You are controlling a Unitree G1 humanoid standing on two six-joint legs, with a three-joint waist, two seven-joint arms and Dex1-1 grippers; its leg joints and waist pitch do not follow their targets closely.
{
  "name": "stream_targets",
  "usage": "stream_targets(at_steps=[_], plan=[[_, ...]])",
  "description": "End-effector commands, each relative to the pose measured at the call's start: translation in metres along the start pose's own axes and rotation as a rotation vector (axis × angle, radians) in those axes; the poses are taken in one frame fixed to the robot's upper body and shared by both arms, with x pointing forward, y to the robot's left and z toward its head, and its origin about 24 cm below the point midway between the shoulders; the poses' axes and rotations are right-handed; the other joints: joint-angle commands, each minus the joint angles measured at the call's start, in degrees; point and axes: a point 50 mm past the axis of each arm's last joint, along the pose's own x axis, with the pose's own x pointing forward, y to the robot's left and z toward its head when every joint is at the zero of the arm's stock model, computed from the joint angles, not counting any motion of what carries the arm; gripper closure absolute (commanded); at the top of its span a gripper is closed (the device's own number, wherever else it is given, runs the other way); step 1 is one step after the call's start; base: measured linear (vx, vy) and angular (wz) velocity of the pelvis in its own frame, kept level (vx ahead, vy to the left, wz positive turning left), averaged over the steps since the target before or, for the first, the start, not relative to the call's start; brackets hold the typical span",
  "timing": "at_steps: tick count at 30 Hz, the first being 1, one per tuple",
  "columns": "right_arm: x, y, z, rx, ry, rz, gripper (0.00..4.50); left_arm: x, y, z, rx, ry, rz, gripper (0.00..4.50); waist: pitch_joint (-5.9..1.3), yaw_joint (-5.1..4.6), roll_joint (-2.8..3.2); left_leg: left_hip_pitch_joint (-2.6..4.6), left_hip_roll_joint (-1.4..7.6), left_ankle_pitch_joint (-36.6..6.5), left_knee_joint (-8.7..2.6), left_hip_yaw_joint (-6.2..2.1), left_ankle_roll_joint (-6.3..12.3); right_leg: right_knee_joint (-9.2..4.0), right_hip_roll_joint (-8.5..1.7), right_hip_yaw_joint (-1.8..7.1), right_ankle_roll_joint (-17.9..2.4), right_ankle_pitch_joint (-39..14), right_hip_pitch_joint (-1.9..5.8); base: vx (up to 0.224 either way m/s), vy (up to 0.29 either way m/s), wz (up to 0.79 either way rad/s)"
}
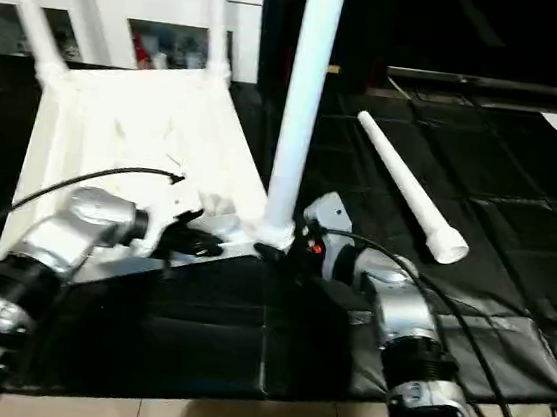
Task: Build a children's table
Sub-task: Rotate leg to tighten
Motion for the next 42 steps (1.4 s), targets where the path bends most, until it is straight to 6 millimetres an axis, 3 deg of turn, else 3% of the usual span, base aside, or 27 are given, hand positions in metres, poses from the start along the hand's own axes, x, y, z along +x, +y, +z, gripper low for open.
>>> stream_targets(at_steps=[1,7,13,26,31,41,42], plan=[[-0.006,-0.001,0.008,-0.043,-0.009,0.055,0.10,-0.002,-0.002,0.010,0.080,-0.007,-0.076,4.50,-4.20,0.20,0.10,0.69,4.16,-10.98,-3.89,-1.27,3.48,-3.99,-5.25,4.47,-8.67,-16.52,3.49,0.000,0.000,0.00],[-0.012,0.002,0.014,-0.072,-0.008,0.192,0.10,-0.004,-0.011,0.006,0.116,0.022,-0.216,4.50,-4.29,1.36,0.11,0.88,4.42,-10.72,-3.93,-1.29,3.26,-3.80,-5.35,4.49,-9.00,-16.22,3.40,0.000,0.000,0.00],[-0.010,0.005,0.017,-0.097,0.028,0.312,0.10,-0.004,-0.017,0.005,0.152,0.053,-0.304,4.50,-4.22,1.78,-0.06,0.96,4.46,-11.62,-4.01,-1.29,2.69,-3.84,-5.50,4.53,-9.17,-17.61,3.35,0.000,0.000,0.00],[-0.003,0.010,0.010,-0.159,0.118,0.396,1.25,-0.003,-0.016,0.004,0.173,0.058,-0.284,4.50,-4.28,2.07,-0.46,0.85,4.40,-10.28,-3.91,-1.28,2.82,-3.91,-5.47,4.50,-8.05,-18.94,3.30,0.000,0.000,0.00],[-0.001,0.009,0.012,-0.148,0.098,0.394,1.67,-0.004,-0.016,0.004,0.175,0.058,-0.282,4.50,-4.21,2.07,-0.33,0.87,4.40,-10.67,-3.92,-1.30,2.83,-3.97,-5.46,4.48,-8.16,-19.11,3.29,0.000,0.000,0.00],[0.001,0.018,0.002,-0.040,0.052,0.424,1.80,0.001,-0.014,0.005,0.096,0.021,-0.244,4.50,-4.38,2.13,-0.08,0.87,4.48,-10.31,-3.88,-1.31,2.89,-3.69,-5.33,4.51,-8.97,-16.89,3.42,0.000,0.000,0.00],[0.004,0.021,-0.001,-0.018,0.044,0.399,1.80,0.005,-0.012,0.008,0.068,-0.009,-0.202,4.50,-4.38,2.31,0.36,0.91,4.58,-10.27,-3.83,-1.32,2.86,-3.69,-5.47,4.56,-9.34,-16.48,3.35,0.000,0.000,0.00]])
